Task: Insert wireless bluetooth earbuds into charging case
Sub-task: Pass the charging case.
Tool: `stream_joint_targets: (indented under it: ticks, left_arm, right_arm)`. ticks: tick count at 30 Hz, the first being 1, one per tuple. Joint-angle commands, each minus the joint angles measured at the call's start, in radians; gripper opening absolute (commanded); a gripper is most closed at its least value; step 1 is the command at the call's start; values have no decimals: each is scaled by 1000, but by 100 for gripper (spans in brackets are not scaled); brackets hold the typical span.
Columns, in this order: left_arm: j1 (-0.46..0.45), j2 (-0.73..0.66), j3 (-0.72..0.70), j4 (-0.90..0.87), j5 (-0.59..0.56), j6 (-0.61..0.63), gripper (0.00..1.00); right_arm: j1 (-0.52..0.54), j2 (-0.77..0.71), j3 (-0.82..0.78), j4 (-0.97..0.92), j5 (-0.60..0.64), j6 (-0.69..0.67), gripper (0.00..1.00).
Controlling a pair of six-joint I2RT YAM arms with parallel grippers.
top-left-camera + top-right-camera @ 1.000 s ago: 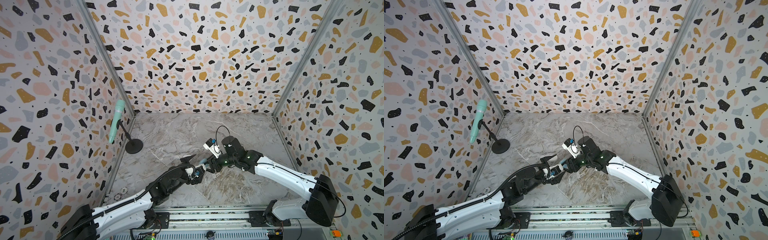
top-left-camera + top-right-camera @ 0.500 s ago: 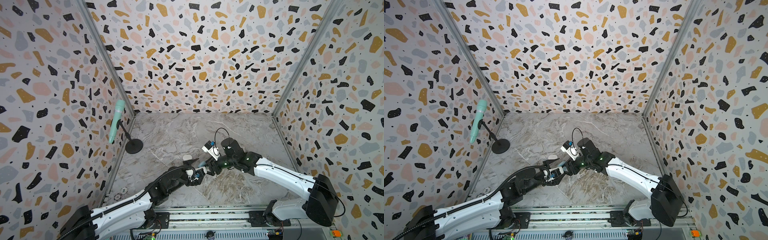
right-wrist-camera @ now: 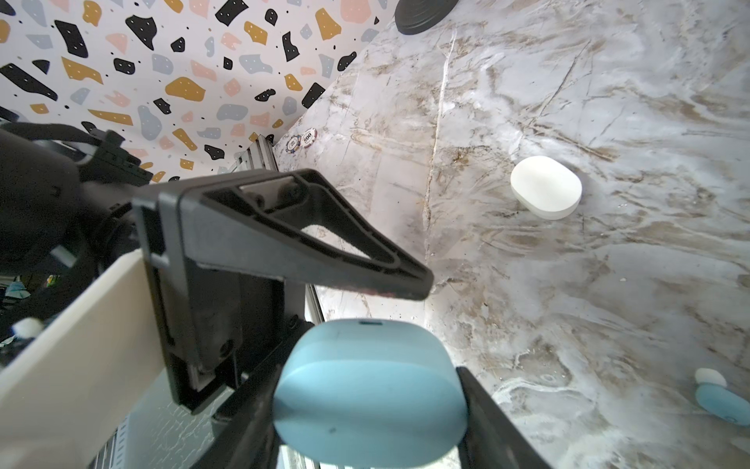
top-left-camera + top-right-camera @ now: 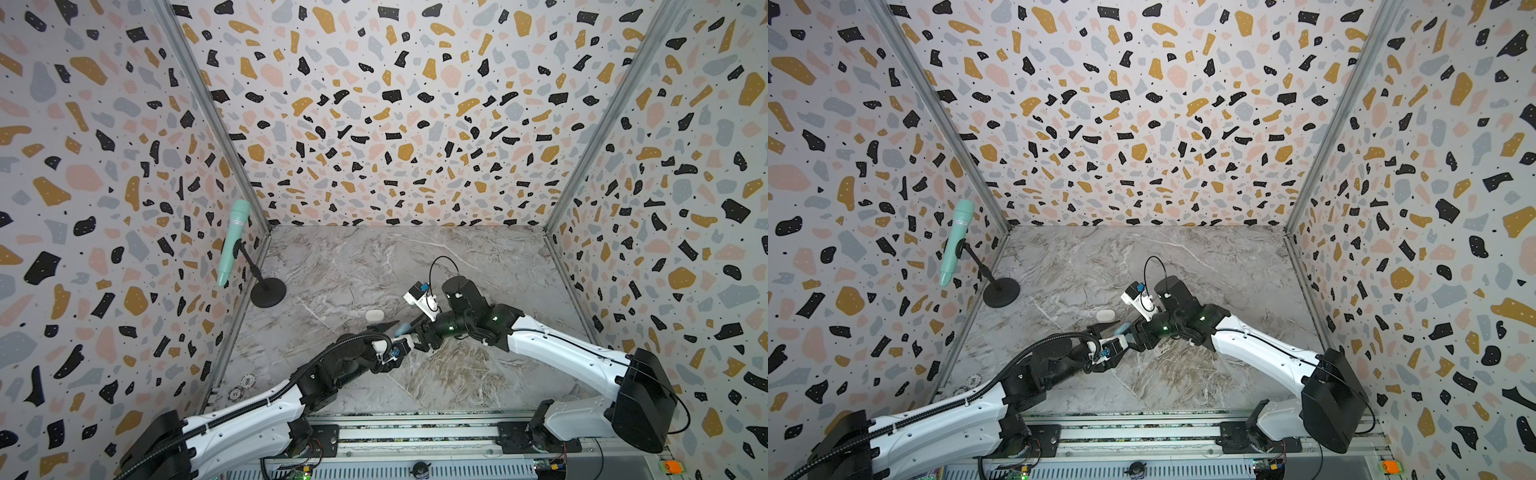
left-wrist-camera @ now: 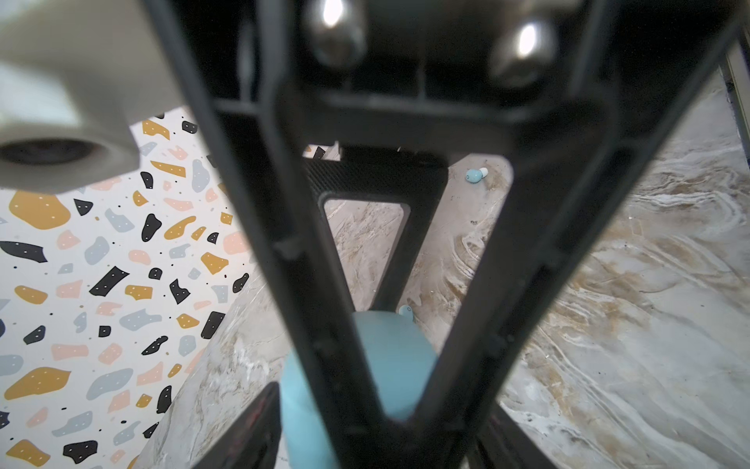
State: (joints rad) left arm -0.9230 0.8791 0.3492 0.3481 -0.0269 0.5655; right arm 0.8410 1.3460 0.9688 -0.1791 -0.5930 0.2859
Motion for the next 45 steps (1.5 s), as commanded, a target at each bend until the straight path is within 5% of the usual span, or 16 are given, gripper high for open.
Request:
stream_joint_targets:
  ticks: [1,45]
  left_arm:
    - [3,-11,-15,70,2,1,67]
    - [4,-13,-24,120,-37,20,47]
  right_arm:
    - [1,-16,-2,26,-16,10,0]
    - [-1,-14,-28,90,-53,100,0]
